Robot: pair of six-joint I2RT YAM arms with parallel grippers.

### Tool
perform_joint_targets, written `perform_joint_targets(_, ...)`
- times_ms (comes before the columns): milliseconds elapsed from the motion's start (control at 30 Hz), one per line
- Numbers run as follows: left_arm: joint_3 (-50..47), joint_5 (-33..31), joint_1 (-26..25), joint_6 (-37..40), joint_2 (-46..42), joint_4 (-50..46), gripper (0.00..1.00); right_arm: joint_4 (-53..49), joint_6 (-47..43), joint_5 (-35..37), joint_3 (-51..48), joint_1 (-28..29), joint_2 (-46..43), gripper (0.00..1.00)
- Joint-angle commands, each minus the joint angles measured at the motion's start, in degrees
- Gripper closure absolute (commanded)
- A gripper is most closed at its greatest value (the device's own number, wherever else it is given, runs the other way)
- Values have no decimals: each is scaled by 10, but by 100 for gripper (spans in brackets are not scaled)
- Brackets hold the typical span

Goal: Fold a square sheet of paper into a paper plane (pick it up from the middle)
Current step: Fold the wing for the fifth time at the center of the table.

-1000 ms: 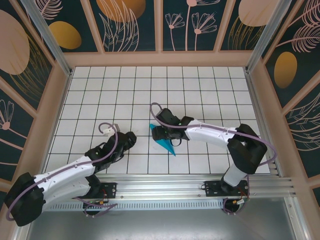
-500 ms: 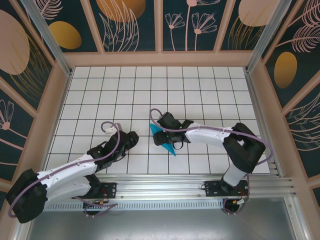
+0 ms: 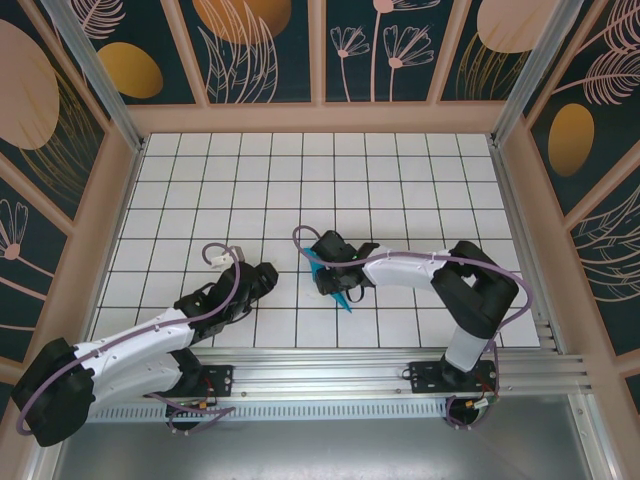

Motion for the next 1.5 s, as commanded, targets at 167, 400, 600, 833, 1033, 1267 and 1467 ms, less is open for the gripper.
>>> perform_joint_targets(167, 7, 0, 3, -6, -5, 3, 45, -79, 13, 122, 45, 8, -27, 81)
perform_joint_targets(400, 6, -3, 3, -7, -9, 3, 44, -158, 48, 235, 75, 1, -11, 84)
perform_joint_targets(600, 6, -18, 3, -13, -26, -11, 44, -202, 85, 254, 118, 9, 60, 85)
perform_joint_targets(833, -1, -54, 3, -18, -75, -39, 44, -191, 91, 194, 165, 41, 134, 68)
perform_joint_targets(1033, -8, -51, 4, -19, -79, -41, 44, -175, 93, 143, 189, 60, 139, 52)
perform_joint_targets(1267, -3, -48, 4, -18, -70, -39, 44, -151, 85, 95, 183, 61, 95, 33)
perform_joint_targets(1467, -1, -48, 3, -16, -67, -38, 44, -97, 78, 43, 151, 59, 14, 9)
